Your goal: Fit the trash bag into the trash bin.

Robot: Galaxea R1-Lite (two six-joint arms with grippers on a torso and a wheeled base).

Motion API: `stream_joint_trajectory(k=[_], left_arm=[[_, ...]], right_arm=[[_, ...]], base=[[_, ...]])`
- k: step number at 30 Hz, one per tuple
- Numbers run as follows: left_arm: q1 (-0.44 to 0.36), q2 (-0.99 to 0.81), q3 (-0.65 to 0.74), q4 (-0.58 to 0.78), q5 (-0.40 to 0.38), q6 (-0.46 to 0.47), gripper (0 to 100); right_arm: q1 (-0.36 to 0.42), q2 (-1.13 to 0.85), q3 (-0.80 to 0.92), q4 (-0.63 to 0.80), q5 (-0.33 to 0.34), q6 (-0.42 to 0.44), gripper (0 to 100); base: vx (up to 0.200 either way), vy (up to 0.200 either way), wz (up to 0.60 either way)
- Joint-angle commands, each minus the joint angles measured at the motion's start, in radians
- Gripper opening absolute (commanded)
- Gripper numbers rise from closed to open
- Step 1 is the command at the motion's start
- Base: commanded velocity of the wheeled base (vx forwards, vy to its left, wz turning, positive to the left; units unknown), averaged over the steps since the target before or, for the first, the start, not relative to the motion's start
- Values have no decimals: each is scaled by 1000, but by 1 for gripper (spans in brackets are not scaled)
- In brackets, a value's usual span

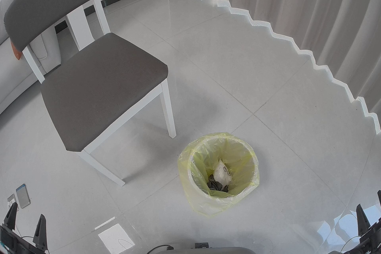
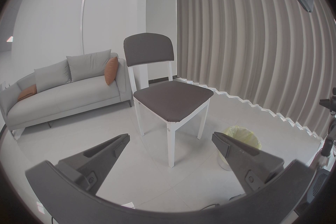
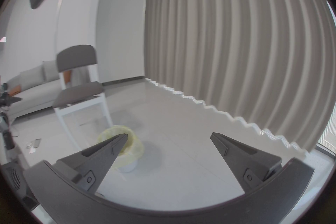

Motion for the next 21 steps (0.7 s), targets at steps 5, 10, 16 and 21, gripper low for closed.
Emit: stream_joint_trajectory(k=[5, 10, 16, 21], left_arm=[[0, -9, 16, 0, 0, 0, 100], [0, -9, 16, 0, 0, 0, 100], [0, -9, 16, 0, -1, 0, 100], [0, -11, 16, 0, -1, 0, 100]], right_arm=[[0, -5, 9, -33, 137, -65, 100], [0, -7, 34, -124, 6, -216, 100], [2, -4, 34, -18, 20, -54, 100], [-1, -4, 34, -24, 12, -51, 100]], base=[[0, 0, 0], [0, 0, 0], [0, 0, 0], [0, 0, 0]])
